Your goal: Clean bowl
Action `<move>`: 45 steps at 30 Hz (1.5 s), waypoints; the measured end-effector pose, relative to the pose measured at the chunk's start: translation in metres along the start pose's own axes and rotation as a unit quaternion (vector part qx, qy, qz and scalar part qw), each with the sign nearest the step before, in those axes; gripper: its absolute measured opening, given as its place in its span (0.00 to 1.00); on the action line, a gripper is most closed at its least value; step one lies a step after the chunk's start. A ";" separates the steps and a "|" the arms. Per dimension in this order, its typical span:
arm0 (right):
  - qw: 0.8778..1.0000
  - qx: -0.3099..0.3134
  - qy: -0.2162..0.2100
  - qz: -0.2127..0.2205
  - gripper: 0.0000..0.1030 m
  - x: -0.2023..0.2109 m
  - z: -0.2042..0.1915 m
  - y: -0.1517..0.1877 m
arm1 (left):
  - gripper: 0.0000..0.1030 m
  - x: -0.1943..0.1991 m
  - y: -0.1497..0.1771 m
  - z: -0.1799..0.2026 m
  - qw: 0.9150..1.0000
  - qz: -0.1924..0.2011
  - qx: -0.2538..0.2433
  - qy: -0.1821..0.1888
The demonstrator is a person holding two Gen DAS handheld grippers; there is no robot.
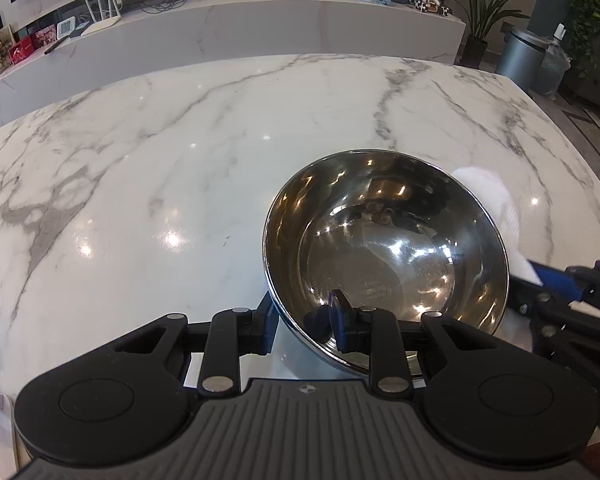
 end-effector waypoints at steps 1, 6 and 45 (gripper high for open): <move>1.000 0.000 0.000 -0.003 0.17 -0.001 -0.001 0.001 | 0.26 0.000 0.000 0.000 1.000 -0.002 0.004 0.001; 1.000 0.006 -0.004 -0.023 0.17 -0.006 -0.006 0.011 | 0.41 0.001 0.003 -0.005 1.000 -0.012 0.021 -0.007; 0.997 -0.006 0.070 -0.020 0.17 -0.010 0.040 0.005 | 0.60 0.009 -0.023 -0.011 0.998 0.060 0.026 -0.004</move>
Point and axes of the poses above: each gripper's, at about its wrist camera, not at the fingertips, and x roughly against the way its jaws point, z to its right, y to its underside, the point moved 9 cm from there along -x, roughly the way its jaws point, and after that the axes turned 10 degrees about z, right-handed, at the moved point
